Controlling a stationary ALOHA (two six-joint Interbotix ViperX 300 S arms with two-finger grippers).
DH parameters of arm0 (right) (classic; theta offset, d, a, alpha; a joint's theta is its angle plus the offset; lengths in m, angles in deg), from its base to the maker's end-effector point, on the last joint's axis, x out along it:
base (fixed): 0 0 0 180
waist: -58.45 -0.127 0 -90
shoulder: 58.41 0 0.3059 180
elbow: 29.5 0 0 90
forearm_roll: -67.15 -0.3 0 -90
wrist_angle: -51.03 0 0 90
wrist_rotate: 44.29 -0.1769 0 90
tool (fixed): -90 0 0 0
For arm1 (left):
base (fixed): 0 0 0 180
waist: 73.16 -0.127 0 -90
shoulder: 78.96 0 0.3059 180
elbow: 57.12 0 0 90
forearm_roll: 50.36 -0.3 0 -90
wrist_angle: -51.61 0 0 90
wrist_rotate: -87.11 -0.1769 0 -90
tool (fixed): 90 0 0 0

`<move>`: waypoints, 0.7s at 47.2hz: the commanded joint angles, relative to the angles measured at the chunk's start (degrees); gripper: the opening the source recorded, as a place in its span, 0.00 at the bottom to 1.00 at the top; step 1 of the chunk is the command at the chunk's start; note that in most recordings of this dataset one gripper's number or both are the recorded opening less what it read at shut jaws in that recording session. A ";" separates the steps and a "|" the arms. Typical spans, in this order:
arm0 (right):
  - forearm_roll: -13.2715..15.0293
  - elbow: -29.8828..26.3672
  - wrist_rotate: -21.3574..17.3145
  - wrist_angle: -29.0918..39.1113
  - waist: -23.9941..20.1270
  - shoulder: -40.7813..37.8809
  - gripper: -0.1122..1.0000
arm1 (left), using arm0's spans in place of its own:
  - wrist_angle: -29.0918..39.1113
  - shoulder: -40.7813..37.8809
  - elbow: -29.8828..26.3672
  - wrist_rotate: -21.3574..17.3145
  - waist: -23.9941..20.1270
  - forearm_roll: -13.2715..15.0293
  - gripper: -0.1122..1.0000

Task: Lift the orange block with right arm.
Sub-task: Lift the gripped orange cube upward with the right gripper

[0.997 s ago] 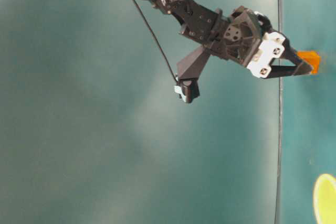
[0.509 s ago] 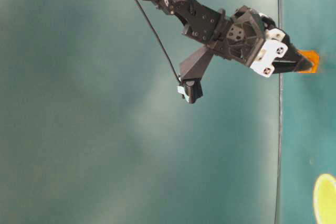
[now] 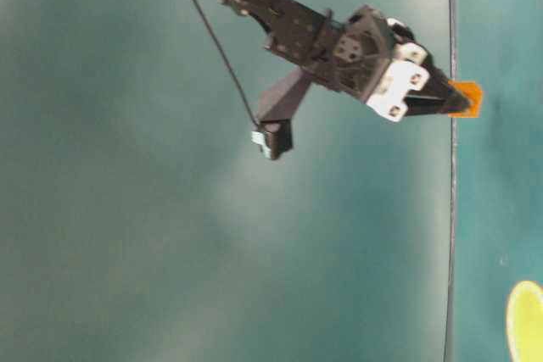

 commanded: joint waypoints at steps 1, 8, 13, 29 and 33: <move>0.00 -1.23 0.00 1.49 0.09 3.52 0.46 | -0.26 -0.44 -1.58 0.00 -0.18 -0.18 0.10; 0.09 -2.02 0.09 4.22 0.18 6.15 0.46 | 0.00 -0.35 -1.58 0.00 -0.18 -0.18 0.10; 0.18 -2.99 0.18 5.98 0.09 7.82 0.46 | 0.00 -0.44 -1.58 -0.09 -0.18 -0.18 0.10; 0.18 -7.38 0.44 12.22 0.18 10.20 0.46 | 0.00 -0.35 -1.58 -0.09 -0.18 -0.18 0.10; 0.18 -8.44 0.53 13.80 0.09 10.63 0.46 | 0.00 -0.35 -1.58 -0.09 -0.18 -0.18 0.10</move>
